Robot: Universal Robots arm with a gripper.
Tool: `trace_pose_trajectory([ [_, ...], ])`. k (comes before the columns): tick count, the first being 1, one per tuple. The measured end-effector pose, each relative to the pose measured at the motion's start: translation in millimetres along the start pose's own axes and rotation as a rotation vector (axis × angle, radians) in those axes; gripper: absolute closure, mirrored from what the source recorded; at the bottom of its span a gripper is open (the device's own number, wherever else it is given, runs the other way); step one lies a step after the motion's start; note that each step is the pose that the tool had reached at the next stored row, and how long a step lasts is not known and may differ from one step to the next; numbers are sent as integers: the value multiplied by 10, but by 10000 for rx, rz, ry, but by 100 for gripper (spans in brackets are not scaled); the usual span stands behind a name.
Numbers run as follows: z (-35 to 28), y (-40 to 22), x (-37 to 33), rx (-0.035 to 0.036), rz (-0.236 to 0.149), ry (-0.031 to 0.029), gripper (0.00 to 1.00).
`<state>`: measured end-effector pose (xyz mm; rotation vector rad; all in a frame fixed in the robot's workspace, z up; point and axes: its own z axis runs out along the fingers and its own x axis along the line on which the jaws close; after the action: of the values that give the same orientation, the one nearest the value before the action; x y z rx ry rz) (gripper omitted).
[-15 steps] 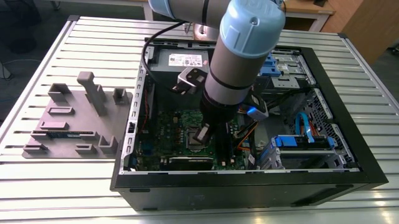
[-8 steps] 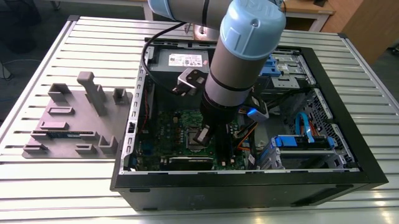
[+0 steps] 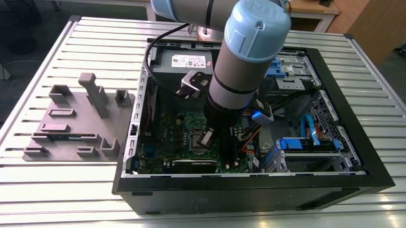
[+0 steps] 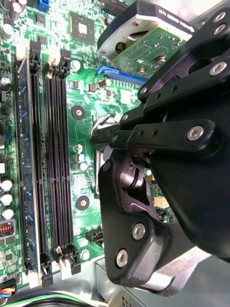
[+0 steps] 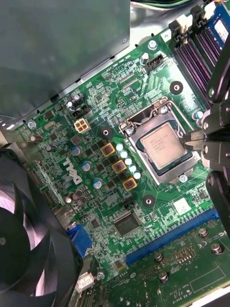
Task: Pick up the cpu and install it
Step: 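Install the first cpu locking lever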
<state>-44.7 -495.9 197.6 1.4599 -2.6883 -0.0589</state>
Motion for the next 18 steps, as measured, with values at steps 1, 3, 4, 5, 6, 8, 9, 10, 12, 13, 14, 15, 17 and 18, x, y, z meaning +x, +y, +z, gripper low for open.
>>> trace_pose_trajectory([
  [1, 6, -1, -1, 0, -1, 0, 89],
  [3, 17, -4, -2, -1, -3, -1, 89],
  [4, 22, -5, -4, -1, -4, -2, 89],
  [5, 26, -7, -5, -2, -6, -3, 89],
  [6, 31, -9, -6, -3, -7, -6, 89],
  [8, 40, -14, -9, -6, -12, -8, 89],
  [9, 44, -15, -10, -7, -13, -10, 89],
  [10, 48, -16, -10, -9, -16, -14, 89],
  [12, 55, -17, -11, -15, -30, -23, 89],
  [13, 58, -18, -12, -19, -38, -30, 89],
  [14, 60, -18, -12, -25, -48, -39, 89],
  [15, 62, -19, -12, -32, -62, -49, 89],
  [17, 67, -20, -13, -38, -102, -60, 89],
  [18, 69, -22, -14, -39, -133, -59, 89],
])
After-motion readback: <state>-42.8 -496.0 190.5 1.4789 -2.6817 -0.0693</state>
